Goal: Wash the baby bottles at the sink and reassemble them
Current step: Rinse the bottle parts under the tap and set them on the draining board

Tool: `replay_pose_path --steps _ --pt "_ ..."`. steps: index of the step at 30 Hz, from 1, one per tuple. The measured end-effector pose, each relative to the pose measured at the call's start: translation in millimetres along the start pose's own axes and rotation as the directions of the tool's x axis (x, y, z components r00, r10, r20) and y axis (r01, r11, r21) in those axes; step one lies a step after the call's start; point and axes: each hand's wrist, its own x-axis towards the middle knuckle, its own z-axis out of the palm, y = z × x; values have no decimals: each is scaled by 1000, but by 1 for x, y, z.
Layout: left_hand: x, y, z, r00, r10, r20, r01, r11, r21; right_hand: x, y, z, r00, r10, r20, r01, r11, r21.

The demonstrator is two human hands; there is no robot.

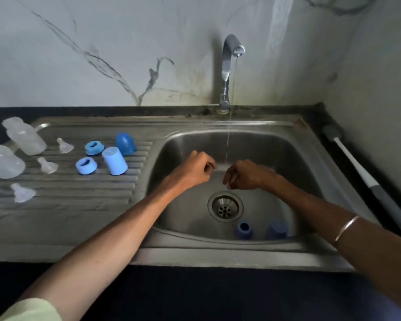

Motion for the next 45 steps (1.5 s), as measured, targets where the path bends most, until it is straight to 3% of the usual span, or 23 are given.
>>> replay_pose_path --steps 5,9,17,26,31,36,41,45 --pt "9 -6 17 986 -1 164 6 1000 -29 3 7 21 972 45 231 -16 992 -125" --pt "12 -12 25 967 -25 253 30 999 -14 1 15 31 948 58 313 13 976 -218" --pt "15 -16 39 959 -35 282 30 999 23 1 24 54 868 69 491 92 951 -296" --pt "17 -19 43 962 -41 271 38 999 15 8 26 66 850 108 516 84 939 -334" --pt "18 -18 42 966 -40 257 42 999 0 9 18 49 889 89 450 34 966 -258" --pt "17 -13 32 982 -34 186 42 999 -35 7 6 24 959 54 279 0 982 -190" --pt "19 -12 28 991 -76 110 89 989 -116 -2 -6 -5 995 34 98 -35 999 8" --pt "23 -14 23 993 -108 41 114 971 -209 0 -4 -23 981 113 -158 -70 965 254"
